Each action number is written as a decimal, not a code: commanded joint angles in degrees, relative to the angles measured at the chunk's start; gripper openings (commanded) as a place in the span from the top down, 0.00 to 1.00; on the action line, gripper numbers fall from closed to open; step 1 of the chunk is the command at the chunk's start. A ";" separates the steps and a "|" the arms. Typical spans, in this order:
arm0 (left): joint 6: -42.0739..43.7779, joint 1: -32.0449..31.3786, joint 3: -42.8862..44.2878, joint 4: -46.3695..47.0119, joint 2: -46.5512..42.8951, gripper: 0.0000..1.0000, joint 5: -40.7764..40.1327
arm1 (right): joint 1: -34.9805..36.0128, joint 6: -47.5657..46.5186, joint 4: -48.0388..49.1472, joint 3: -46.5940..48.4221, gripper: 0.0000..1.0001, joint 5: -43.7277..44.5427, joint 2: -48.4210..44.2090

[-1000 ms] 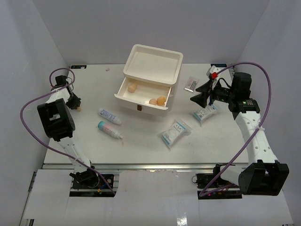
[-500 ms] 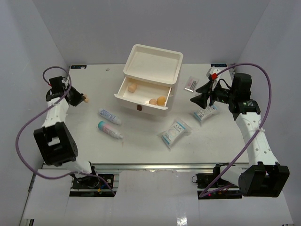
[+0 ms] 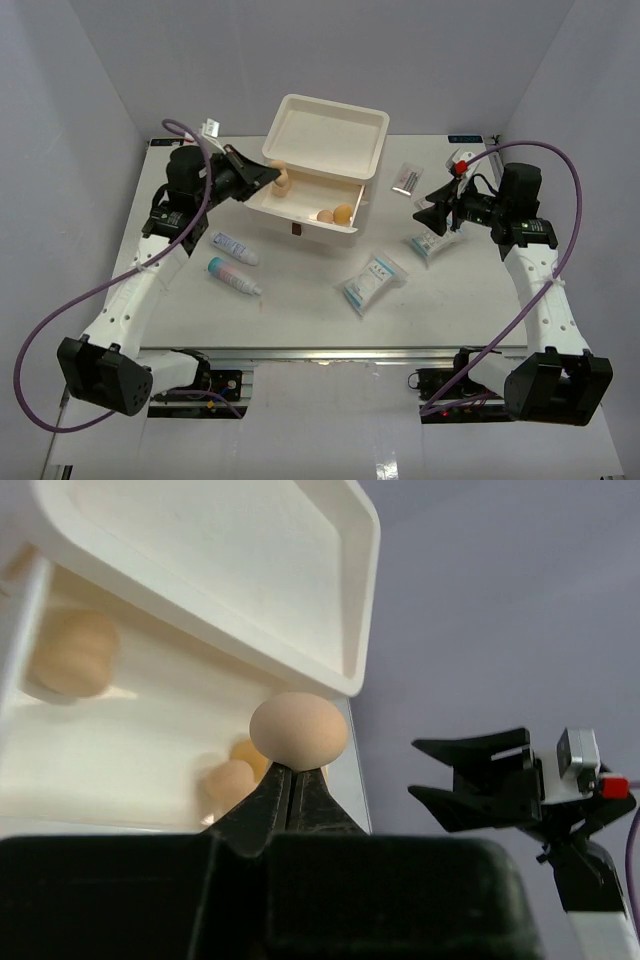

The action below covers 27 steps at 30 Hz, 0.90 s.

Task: Organize the makeup

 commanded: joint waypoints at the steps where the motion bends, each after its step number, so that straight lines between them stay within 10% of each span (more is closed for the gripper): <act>1: -1.50 -7.93 3.17 0.96 3.30 1.00 -6.37 | -1.22 0.68 -0.14 -0.71 0.35 0.22 -1.59; 8: -1.07 -12.50 4.95 0.11 9.84 0.88 -11.24 | -1.58 0.28 -0.38 -1.49 0.35 0.56 -3.38; 16: 0.01 -13.19 8.52 -1.69 13.00 0.39 -12.68 | -1.57 -2.66 -1.69 1.11 0.34 -1.75 -2.35; 27: 5.85 -13.19 9.82 -2.50 6.56 0.32 -11.05 | 6.35 -3.44 -3.97 14.91 0.31 -1.77 6.77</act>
